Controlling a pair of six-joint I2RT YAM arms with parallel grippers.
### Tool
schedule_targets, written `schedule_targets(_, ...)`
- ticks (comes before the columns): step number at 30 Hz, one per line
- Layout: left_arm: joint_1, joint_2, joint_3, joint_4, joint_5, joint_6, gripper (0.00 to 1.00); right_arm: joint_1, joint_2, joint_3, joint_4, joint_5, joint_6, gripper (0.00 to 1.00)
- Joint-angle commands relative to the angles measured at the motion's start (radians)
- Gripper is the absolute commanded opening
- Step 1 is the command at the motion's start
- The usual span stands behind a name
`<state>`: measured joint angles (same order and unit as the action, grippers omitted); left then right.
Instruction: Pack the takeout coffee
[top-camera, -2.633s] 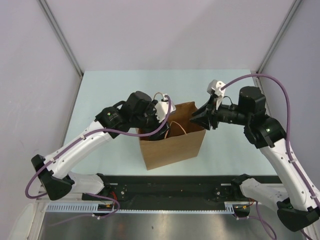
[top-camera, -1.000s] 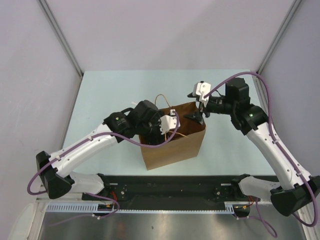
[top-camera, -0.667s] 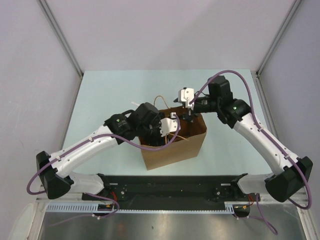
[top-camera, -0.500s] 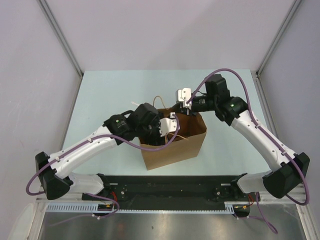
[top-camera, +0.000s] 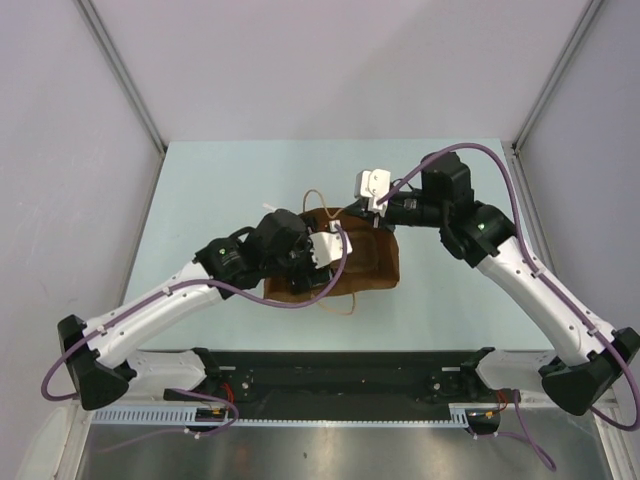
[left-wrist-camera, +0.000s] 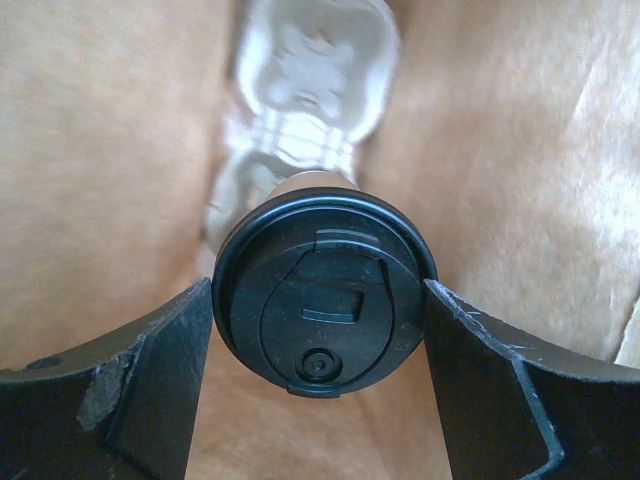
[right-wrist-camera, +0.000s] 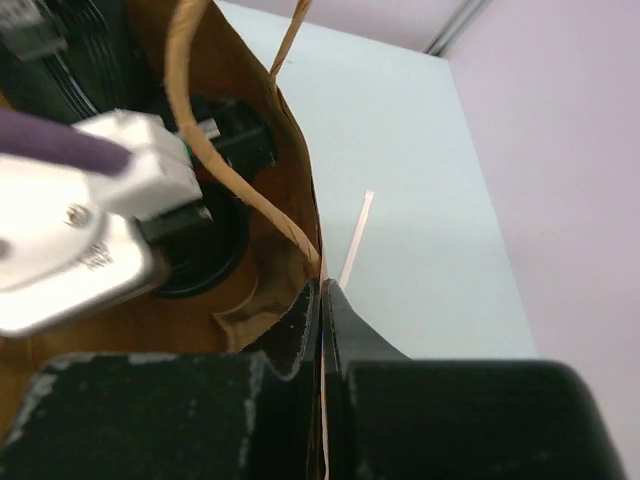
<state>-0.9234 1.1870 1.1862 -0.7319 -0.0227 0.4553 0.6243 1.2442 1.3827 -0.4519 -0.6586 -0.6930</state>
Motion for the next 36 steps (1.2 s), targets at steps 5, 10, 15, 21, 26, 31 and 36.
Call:
schedule_targets(5,-0.008,-0.073,-0.132,0.155,-0.065,0.06,0.06,0.138,-0.094,-0.042,0.136,0.27,0.062,0.0)
schedule_targets(10,-0.009,-0.11,-0.255,0.228,-0.105,0.089,0.05,0.212,-0.141,-0.112,0.205,0.44,0.09,0.0)
schedule_targets(15,-0.029,-0.165,-0.358,0.308,-0.141,0.131,0.04,0.279,-0.207,-0.207,0.275,0.58,0.112,0.0)
schedule_targets(21,-0.066,-0.237,-0.456,0.406,-0.167,0.174,0.03,0.347,-0.268,-0.284,0.297,0.655,0.142,0.0)
schedule_targets(26,-0.075,-0.264,-0.494,0.473,-0.174,0.204,0.02,0.394,-0.282,-0.294,0.286,0.694,0.177,0.0)
schedule_targets(31,-0.075,-0.225,-0.502,0.537,-0.203,0.265,0.0,0.407,-0.284,-0.294,0.286,0.679,0.222,0.0)
schedule_targets(36,-0.075,-0.208,-0.504,0.549,-0.174,0.281,0.0,0.41,-0.281,-0.294,0.279,0.644,0.245,0.0)
